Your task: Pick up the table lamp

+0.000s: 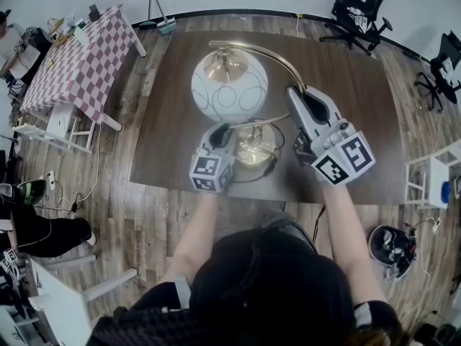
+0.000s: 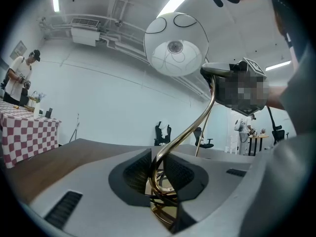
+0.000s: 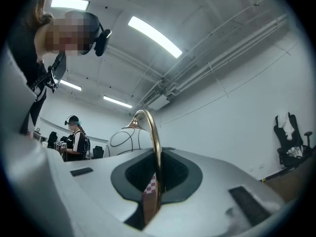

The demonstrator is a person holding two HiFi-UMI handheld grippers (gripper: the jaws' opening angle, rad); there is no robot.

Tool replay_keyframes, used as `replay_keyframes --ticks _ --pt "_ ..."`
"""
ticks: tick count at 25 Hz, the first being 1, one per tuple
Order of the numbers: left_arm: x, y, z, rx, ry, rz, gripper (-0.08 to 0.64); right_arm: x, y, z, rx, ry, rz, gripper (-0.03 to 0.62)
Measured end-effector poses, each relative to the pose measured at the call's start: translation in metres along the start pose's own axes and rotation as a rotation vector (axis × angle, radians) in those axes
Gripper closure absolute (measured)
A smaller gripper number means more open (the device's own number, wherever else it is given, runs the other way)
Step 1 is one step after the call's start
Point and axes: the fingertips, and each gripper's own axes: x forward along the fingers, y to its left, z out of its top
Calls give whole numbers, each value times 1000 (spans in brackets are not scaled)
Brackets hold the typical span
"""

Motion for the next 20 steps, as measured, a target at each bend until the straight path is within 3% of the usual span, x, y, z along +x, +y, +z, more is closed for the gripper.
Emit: replay_keyframes --ticks 20 --pt "-9 -1 17 -1 16 -23 472 1 14 19 -3 -15 -38 575"
